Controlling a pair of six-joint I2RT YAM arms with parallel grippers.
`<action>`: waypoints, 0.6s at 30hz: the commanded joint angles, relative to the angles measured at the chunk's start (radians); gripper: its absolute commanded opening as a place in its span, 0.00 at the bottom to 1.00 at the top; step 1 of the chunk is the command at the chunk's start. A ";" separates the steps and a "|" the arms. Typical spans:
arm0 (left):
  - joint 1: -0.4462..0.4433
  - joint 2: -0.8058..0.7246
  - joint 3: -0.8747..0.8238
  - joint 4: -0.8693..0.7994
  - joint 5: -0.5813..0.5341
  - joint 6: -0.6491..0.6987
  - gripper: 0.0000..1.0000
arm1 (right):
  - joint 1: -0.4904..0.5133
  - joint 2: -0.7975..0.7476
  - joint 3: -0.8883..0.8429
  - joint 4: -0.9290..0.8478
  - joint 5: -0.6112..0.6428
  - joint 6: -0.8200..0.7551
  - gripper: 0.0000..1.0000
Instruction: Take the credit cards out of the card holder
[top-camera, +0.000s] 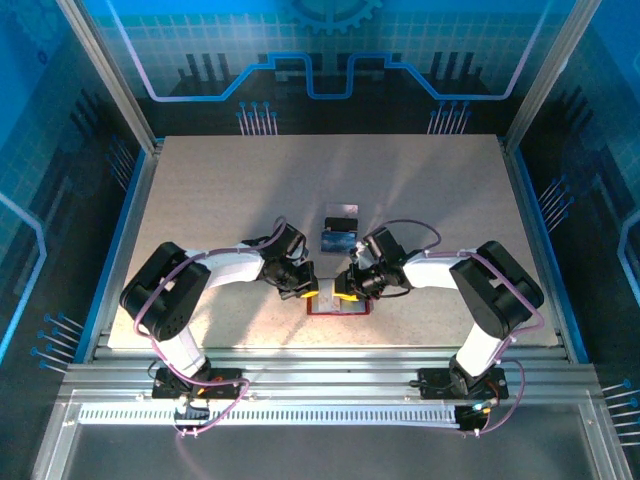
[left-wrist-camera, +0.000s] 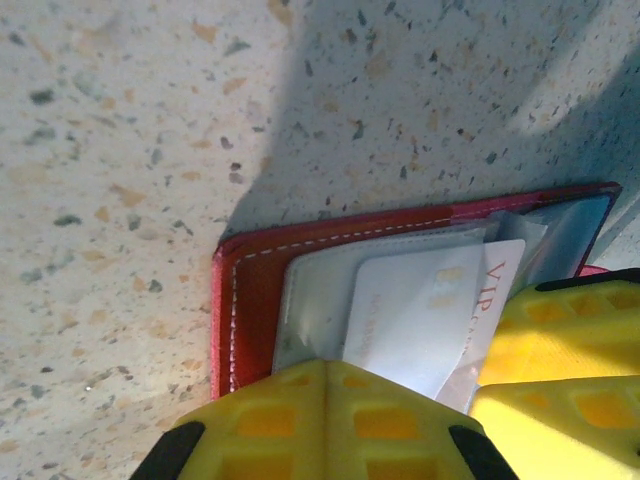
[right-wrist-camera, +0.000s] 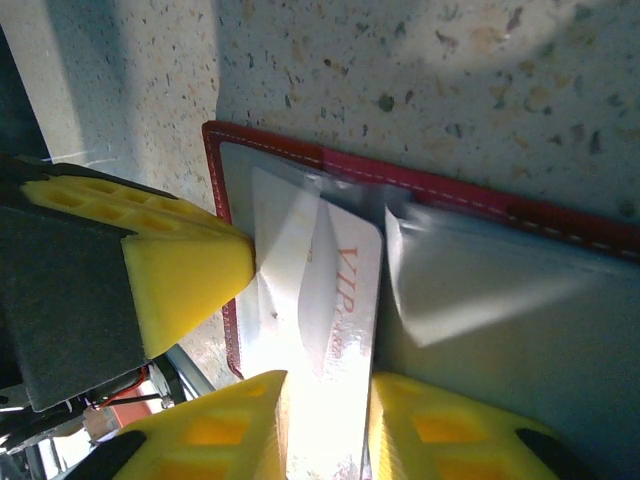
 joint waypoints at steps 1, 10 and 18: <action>-0.005 0.034 -0.022 -0.005 0.006 -0.002 0.04 | -0.015 0.020 -0.016 0.041 -0.036 0.023 0.25; -0.005 0.038 -0.019 -0.006 0.004 -0.004 0.04 | -0.027 0.028 -0.023 0.052 -0.039 0.023 0.15; 0.006 0.036 -0.011 -0.025 -0.005 0.007 0.05 | -0.062 -0.019 -0.032 -0.046 -0.018 -0.045 0.13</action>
